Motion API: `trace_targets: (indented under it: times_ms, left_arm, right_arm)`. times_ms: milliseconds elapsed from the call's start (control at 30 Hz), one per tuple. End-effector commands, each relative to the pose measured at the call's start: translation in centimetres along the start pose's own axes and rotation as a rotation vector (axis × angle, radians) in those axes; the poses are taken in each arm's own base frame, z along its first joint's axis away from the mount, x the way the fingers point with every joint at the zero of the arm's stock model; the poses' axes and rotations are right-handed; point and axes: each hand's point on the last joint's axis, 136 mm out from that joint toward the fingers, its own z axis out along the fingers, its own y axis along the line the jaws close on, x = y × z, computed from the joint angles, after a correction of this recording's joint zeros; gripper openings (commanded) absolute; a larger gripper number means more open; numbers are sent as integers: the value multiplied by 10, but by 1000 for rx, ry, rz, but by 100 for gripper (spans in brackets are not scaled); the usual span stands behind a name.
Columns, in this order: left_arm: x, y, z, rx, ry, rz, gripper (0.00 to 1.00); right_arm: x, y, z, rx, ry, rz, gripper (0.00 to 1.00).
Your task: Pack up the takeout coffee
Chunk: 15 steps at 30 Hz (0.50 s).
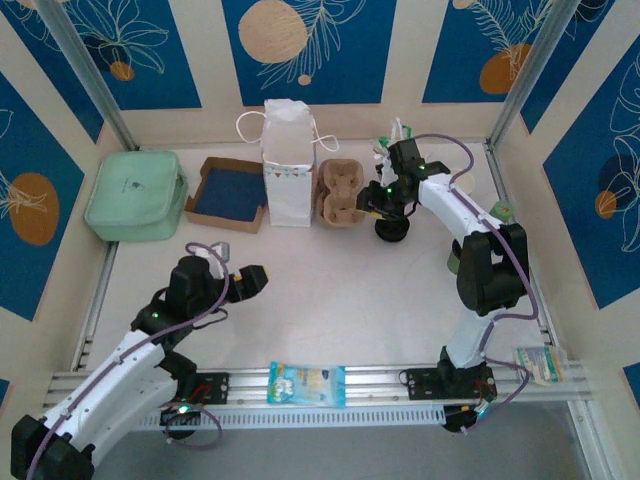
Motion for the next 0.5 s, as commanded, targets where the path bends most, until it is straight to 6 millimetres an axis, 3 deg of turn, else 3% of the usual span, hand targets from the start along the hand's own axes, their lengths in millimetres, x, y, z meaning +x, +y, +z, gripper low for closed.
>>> trace_targets:
  times_ms: [0,267,467]
  left_arm:
    - [-13,-6,-7,-3,-37,19,90]
    - [-17,-6,-9,-17,-44,33,90]
    - [-20,-8,-13,-31,-52,45,90]
  right_arm:
    - [-6,8,-25,56,-57,-43,41]
    - [-19,24,-46,217,-128,-137,54]
    - [-33,41,-39,310,-114,-186,55]
